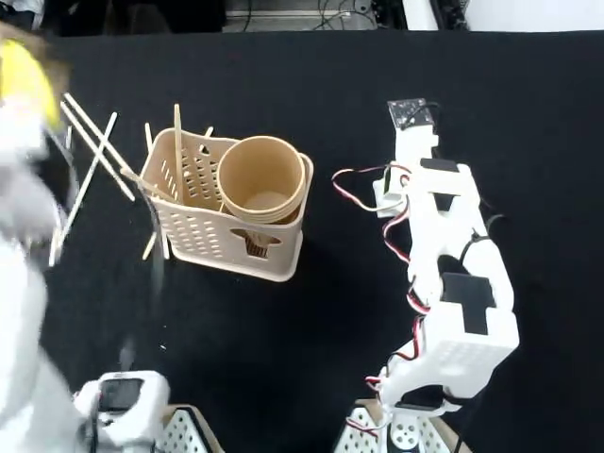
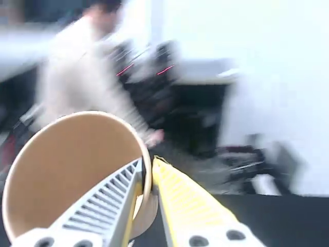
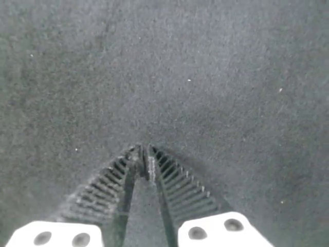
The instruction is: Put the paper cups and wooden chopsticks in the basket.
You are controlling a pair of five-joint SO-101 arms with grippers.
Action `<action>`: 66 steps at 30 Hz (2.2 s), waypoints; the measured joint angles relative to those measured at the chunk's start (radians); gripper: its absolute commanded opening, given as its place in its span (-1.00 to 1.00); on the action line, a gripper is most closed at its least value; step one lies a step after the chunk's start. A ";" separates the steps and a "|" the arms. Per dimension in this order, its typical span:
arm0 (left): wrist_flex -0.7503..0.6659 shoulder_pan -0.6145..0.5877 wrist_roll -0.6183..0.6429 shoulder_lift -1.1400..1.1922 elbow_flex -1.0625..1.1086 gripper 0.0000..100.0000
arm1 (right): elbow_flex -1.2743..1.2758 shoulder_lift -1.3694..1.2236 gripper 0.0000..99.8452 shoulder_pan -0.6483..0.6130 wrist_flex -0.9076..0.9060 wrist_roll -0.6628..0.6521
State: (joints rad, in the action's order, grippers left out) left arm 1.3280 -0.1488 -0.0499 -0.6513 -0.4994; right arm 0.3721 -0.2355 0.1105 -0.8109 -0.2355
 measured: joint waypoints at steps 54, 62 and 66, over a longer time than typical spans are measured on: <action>0.302 0.364 0.147 0.242 -0.207 -0.39 | 0.000 0.000 -0.98 0.000 0.000 0.000; 0.367 -0.276 -0.009 0.253 -0.255 -0.39 | 0.000 0.000 -0.98 0.000 0.000 0.000; 0.238 -0.491 -0.118 0.345 -0.021 -0.39 | 0.000 0.000 -0.98 0.000 0.000 0.000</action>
State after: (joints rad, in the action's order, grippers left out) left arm 1.5658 -0.6398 -0.1680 -0.3061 -0.5209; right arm 0.3721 -0.2355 0.1105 -0.8109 -0.2355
